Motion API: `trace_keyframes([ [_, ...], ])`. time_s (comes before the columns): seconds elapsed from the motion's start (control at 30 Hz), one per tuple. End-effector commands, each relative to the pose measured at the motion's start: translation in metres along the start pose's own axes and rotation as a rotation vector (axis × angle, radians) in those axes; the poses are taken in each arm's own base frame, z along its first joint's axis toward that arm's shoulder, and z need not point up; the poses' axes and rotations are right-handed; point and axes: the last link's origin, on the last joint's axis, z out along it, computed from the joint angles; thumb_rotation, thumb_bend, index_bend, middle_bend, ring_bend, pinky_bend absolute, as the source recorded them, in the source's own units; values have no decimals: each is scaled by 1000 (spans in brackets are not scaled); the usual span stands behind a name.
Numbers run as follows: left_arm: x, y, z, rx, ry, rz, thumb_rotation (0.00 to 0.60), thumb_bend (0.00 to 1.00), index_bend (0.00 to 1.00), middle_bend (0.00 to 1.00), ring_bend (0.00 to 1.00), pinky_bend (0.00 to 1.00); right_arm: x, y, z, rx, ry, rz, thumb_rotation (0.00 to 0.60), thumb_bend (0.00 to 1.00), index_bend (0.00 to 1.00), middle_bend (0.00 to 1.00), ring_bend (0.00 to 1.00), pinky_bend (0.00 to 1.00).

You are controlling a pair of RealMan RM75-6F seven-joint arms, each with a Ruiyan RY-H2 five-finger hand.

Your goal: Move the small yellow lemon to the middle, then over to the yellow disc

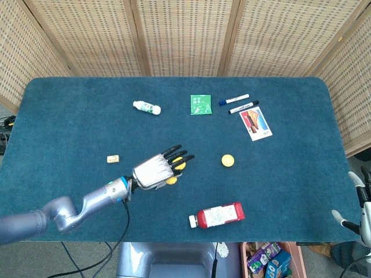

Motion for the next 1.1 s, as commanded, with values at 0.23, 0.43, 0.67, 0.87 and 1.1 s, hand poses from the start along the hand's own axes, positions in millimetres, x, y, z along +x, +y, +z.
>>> trace_keyframes([
  [0.23, -14, 30, 52, -68, -69, 34, 600, 318, 543, 0, 0, 0, 0, 5, 2, -20, -4, 3, 600, 0, 0, 0, 0, 0],
  [0.43, -30, 37, 70, -56, -117, 38, 600, 318, 543, 0, 0, 0, 2, 9, 2, -33, 0, 11, 600, 0, 0, 0, 0, 0],
  [0.67, -51, 44, 89, -27, -165, 27, 600, 318, 543, 0, 0, 0, 4, 13, 2, -44, 4, 17, 600, 0, 0, 0, 0, 0],
  [0.87, -55, 45, 94, -20, -179, 37, 600, 255, 499, 0, 0, 0, 5, 15, 3, -49, 4, 24, 600, 0, 0, 0, 0, 0],
  [1.1, -48, 42, 90, -10, -169, 15, 600, 1, 239, 0, 0, 0, 5, 15, 3, -49, 3, 28, 600, 0, 0, 0, 0, 0],
])
